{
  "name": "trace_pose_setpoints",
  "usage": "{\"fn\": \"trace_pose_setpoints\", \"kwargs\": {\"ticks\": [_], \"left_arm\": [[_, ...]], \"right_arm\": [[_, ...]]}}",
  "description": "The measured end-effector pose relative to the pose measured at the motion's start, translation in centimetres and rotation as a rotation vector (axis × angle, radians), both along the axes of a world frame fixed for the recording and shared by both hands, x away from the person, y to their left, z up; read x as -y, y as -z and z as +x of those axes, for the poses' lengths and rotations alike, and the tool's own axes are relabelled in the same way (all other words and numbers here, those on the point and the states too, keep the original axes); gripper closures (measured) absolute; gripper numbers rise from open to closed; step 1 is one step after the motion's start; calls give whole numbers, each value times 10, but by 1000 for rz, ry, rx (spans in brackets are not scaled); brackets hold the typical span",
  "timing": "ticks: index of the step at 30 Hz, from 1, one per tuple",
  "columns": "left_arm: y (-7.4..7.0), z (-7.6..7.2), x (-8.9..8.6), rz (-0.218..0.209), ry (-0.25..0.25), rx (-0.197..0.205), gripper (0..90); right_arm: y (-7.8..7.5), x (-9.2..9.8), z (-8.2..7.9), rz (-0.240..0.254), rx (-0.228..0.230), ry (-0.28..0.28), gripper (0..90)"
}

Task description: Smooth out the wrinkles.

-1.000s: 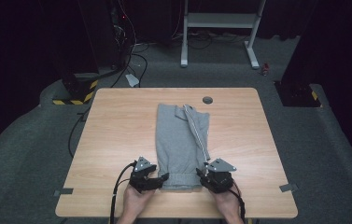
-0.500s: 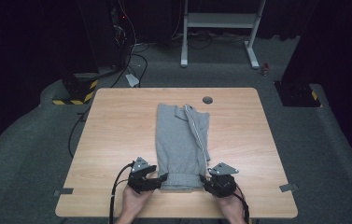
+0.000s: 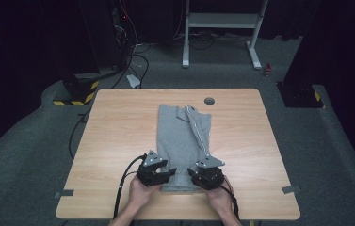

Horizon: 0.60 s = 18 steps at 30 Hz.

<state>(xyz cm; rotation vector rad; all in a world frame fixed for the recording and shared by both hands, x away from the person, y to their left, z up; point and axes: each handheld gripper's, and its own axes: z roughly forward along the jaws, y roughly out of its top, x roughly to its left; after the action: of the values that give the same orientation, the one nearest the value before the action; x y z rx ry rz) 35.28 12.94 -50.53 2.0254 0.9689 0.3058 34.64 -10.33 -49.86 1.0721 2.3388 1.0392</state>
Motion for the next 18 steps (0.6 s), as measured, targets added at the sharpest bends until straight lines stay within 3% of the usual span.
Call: {"fn": "trace_pose_setpoints", "kwargs": {"ticks": [5,18], "left_arm": [[5,1,-6,7,-6,-14,455],[9,-21,-6,22,35,-34,454]], "right_arm": [[3,5,1,5,-41,8,518],[9,11,-18,-14,-43,-40,508]]}}
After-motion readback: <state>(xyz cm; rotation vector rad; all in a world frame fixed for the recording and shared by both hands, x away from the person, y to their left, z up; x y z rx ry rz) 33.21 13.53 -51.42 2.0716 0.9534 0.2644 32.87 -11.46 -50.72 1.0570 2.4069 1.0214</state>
